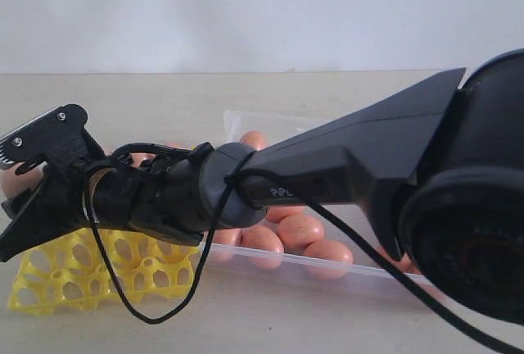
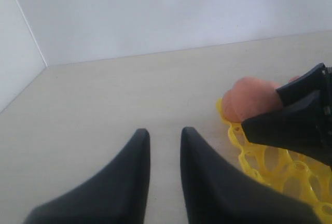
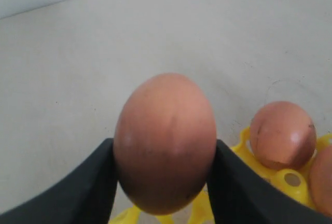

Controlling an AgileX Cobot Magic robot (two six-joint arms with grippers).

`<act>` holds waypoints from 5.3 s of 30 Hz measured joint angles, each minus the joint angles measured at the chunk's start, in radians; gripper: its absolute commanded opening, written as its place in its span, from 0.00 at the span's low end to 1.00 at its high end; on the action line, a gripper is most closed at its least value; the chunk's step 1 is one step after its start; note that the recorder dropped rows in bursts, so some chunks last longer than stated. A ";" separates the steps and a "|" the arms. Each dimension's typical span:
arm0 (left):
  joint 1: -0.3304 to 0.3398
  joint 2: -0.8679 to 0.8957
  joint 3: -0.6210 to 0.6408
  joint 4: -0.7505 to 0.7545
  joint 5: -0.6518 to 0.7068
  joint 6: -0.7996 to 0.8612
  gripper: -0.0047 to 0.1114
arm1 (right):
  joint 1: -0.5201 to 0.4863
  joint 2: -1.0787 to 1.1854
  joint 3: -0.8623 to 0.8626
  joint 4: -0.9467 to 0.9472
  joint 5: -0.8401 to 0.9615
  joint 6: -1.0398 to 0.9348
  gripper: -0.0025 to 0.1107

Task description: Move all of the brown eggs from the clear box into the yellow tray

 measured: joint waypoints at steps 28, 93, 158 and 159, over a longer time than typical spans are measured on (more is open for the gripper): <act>0.000 0.000 0.000 0.000 0.000 0.000 0.23 | -0.054 0.093 -0.104 0.004 0.033 -0.006 0.02; 0.000 0.000 0.000 0.000 0.000 0.000 0.23 | -0.038 0.132 -0.143 0.002 0.032 -0.063 0.45; 0.000 0.000 0.000 0.000 0.000 0.000 0.23 | -0.160 -0.412 0.284 -0.235 1.017 -0.645 0.54; 0.000 0.000 0.000 0.000 0.000 0.000 0.23 | -0.163 -0.401 0.284 -0.239 0.999 -0.647 0.54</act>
